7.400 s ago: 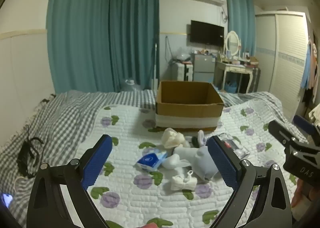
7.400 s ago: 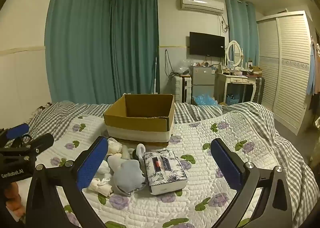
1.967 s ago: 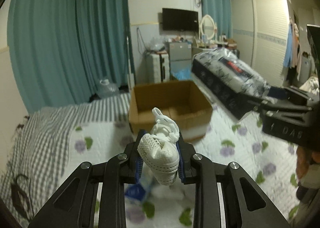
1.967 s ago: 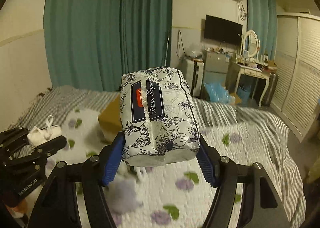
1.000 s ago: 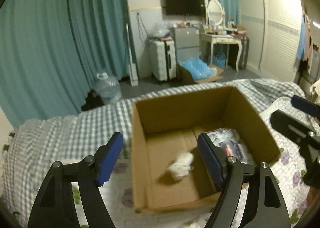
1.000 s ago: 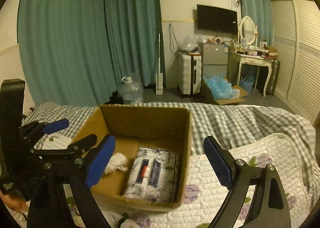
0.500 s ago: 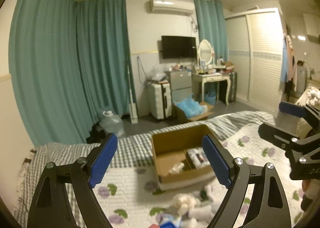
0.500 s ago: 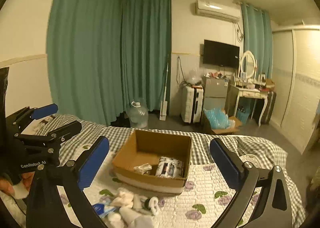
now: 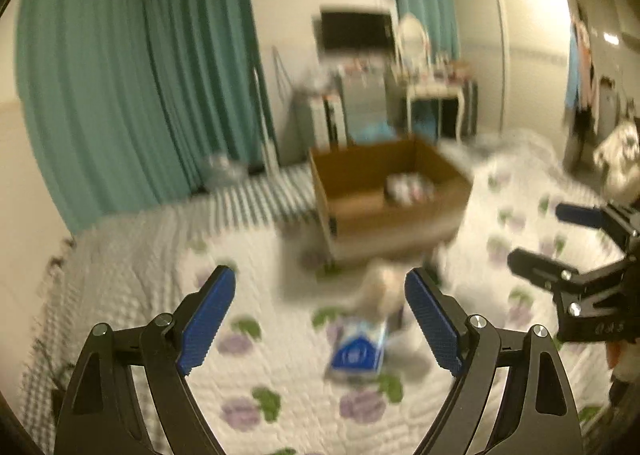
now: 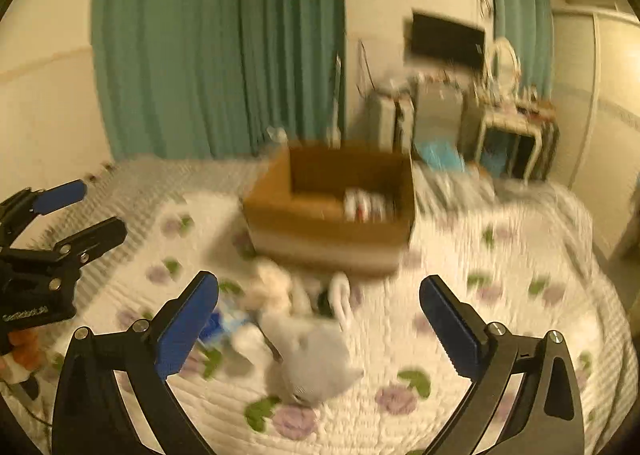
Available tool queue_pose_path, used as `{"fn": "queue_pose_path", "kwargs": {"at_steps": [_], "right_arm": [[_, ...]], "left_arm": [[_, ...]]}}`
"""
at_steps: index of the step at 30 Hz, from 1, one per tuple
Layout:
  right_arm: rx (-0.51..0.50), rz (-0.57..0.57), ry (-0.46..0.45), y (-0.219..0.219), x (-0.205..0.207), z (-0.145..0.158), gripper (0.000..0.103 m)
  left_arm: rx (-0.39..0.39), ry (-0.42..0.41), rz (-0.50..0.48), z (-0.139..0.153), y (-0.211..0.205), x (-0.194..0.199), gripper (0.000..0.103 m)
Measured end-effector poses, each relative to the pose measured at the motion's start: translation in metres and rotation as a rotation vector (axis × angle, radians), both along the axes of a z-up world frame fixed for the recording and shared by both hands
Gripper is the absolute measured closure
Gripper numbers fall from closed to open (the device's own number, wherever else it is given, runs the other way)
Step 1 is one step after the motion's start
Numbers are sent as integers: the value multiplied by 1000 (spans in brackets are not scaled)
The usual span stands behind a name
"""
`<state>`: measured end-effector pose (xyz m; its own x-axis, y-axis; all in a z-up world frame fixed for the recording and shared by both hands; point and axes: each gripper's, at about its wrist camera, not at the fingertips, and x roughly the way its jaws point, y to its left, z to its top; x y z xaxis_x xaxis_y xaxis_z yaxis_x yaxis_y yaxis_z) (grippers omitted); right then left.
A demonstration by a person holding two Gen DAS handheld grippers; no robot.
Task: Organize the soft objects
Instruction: 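Grasp the blue tissue pack with the left tool while the right grasps the grey sock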
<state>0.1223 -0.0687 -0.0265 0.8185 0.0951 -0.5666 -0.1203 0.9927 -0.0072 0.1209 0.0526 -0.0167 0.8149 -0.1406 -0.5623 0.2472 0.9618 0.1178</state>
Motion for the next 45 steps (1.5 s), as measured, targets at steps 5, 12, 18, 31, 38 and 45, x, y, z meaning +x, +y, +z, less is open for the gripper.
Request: {"fn": "queue_pose_path", "kwargs": {"at_steps": [5, 12, 18, 31, 38, 45], "right_arm": [[6, -35, 140, -10, 23, -68, 4], [11, -14, 258, -6, 46, -105, 14], [36, -5, 295, -6, 51, -115, 29], [36, 0, 271, -2, 43, -113, 47], [47, -20, 209, -10, 28, -95, 49], [104, -62, 126, -25, 6, -65, 50]], "left_arm": [[16, 134, -42, -64, -4, 27, 15], [18, 280, -69, -117, -3, 36, 16], [-62, 332, -98, -127, 3, 43, 17], [-9, 319, -144, -135, -5, 37, 50], [0, 252, -75, -113, 3, 21, 51], [-16, 191, -2, -85, 6, -2, 51]]}}
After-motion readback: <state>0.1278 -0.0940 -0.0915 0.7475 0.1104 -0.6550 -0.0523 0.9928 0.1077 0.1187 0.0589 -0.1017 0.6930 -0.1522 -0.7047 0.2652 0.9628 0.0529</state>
